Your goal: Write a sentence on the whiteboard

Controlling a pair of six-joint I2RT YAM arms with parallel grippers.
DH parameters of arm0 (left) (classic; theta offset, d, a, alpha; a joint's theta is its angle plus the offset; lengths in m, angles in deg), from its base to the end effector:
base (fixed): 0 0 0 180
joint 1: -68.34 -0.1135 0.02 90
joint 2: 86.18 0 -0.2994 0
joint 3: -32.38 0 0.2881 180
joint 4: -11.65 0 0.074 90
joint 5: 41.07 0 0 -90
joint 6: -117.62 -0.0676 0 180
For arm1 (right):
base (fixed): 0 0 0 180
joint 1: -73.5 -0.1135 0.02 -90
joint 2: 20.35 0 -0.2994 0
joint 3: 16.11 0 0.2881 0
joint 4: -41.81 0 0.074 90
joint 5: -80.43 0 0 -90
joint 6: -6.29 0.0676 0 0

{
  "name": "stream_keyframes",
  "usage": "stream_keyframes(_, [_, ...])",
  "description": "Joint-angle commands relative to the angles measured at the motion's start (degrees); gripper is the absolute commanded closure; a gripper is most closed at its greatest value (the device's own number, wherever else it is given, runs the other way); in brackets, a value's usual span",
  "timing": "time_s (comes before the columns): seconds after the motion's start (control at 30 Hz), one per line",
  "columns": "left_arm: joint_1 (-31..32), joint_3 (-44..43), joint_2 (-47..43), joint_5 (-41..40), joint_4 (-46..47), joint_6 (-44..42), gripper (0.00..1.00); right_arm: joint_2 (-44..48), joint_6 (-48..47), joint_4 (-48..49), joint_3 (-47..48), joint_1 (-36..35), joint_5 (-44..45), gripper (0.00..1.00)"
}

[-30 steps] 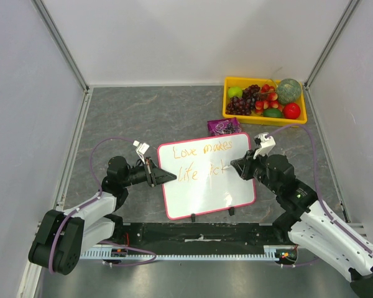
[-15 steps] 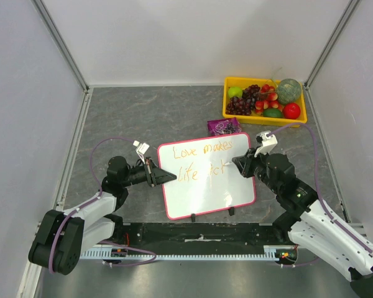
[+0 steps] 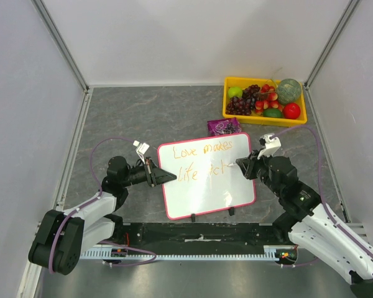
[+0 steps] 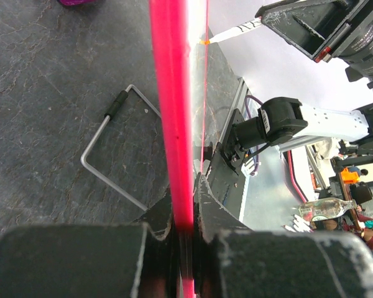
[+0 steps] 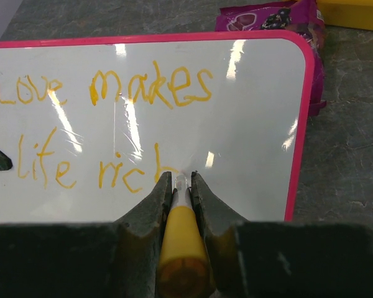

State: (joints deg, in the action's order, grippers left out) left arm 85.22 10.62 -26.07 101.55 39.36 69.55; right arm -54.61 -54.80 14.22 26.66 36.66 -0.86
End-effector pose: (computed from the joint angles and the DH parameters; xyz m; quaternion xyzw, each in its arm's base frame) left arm 0.1852 -0.1123 0.1731 0.1267 0.7349 -0.5782 0.3311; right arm 0.1586 0.1061 0.2786 -0.0122 0.8133 0.2620 0.5194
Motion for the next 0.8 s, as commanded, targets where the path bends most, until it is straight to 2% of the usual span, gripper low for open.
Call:
stream_keyframes(0.0, [0.3, 0.4, 1.0, -3.8, -3.5, -10.5, 0.98, 0.3, -0.4, -2.4, -1.6, 0.3, 1.0, 1.0])
stream_keyframes(0.77, [0.3, 0.5, 0.8, -3.9, -3.4, -10.4, 0.98, 3.9, 2.1, -6.3, -3.1, 0.2, -1.1, 1.0])
